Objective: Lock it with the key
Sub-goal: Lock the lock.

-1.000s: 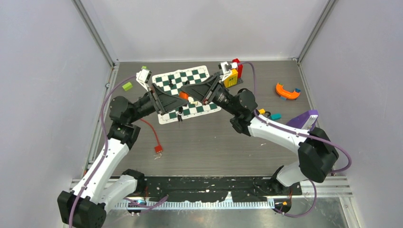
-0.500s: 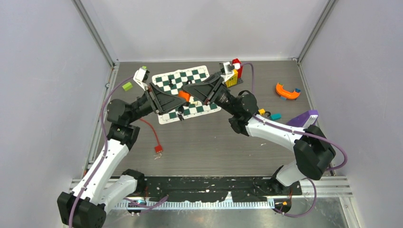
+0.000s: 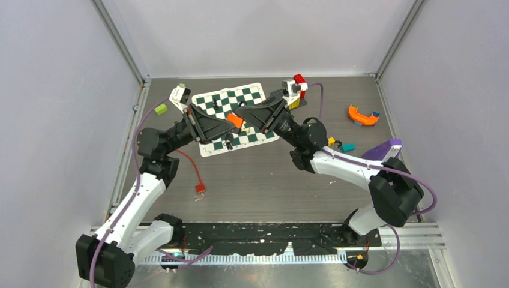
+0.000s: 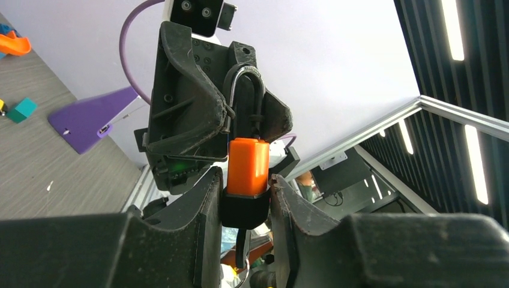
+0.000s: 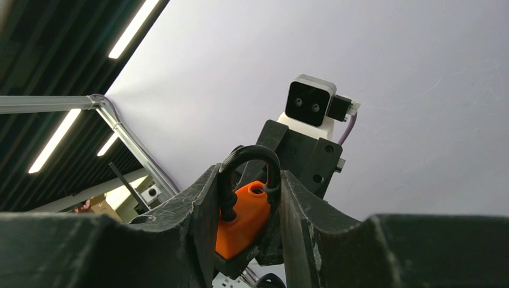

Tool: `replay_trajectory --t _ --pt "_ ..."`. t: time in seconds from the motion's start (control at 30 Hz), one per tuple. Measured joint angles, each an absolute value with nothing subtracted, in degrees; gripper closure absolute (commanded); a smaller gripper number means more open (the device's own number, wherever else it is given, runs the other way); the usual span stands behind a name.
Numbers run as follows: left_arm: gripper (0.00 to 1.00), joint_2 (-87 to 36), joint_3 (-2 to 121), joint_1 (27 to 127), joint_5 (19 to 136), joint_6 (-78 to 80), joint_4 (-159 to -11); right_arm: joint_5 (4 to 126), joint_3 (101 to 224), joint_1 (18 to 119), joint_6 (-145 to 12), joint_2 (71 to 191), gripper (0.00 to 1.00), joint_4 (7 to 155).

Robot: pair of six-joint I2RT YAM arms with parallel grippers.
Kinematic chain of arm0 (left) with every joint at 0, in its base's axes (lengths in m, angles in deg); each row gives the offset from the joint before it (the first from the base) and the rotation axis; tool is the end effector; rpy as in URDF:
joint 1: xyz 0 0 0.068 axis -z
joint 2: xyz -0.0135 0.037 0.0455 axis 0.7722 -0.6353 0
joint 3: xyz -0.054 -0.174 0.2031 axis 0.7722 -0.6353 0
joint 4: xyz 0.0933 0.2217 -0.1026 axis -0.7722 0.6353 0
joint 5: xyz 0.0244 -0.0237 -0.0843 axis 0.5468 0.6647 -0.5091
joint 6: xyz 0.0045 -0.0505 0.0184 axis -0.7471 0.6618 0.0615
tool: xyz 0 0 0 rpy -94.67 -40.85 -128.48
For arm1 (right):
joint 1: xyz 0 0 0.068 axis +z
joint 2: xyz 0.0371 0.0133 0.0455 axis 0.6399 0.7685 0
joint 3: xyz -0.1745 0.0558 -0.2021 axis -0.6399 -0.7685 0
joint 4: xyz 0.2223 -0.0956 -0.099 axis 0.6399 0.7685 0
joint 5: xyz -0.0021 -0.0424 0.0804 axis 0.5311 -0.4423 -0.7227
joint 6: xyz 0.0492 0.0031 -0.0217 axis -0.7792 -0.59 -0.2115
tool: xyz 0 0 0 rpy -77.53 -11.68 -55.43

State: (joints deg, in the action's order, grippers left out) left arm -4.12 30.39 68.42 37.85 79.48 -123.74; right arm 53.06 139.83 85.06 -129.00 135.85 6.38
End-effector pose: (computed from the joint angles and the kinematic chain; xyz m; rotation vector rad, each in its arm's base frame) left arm 0.1857 -0.0877 0.3863 0.0374 1.5382 -2.0114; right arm 0.2170 0.2357 0.3652 -0.1578 1.0717 1.9812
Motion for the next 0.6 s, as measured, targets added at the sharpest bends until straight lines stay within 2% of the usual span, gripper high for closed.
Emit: replay_trajectory --t 0.17,0.27,0.37,0.53,0.6 --pt "0.67 -4.12 30.28 68.42 38.09 80.81 -124.48 52.98 139.85 85.63 -129.11 137.29 0.95 4.29" --pt "0.73 -4.19 30.26 68.38 38.15 81.12 -124.59 53.0 139.85 86.0 -129.68 138.56 0.95 2.6" --pt "0.75 -4.36 30.26 68.38 38.35 81.47 -124.94 53.2 139.85 86.09 -130.05 139.34 0.95 0.88" --pt "0.72 -4.4 30.26 68.4 38.31 82.01 -125.51 53.7 139.81 86.09 -130.14 139.69 0.95 -0.74" --pt "0.67 -4.4 30.24 68.4 38.29 82.08 -125.51 54.16 139.5 86.09 -130.12 139.69 0.95 -1.11"
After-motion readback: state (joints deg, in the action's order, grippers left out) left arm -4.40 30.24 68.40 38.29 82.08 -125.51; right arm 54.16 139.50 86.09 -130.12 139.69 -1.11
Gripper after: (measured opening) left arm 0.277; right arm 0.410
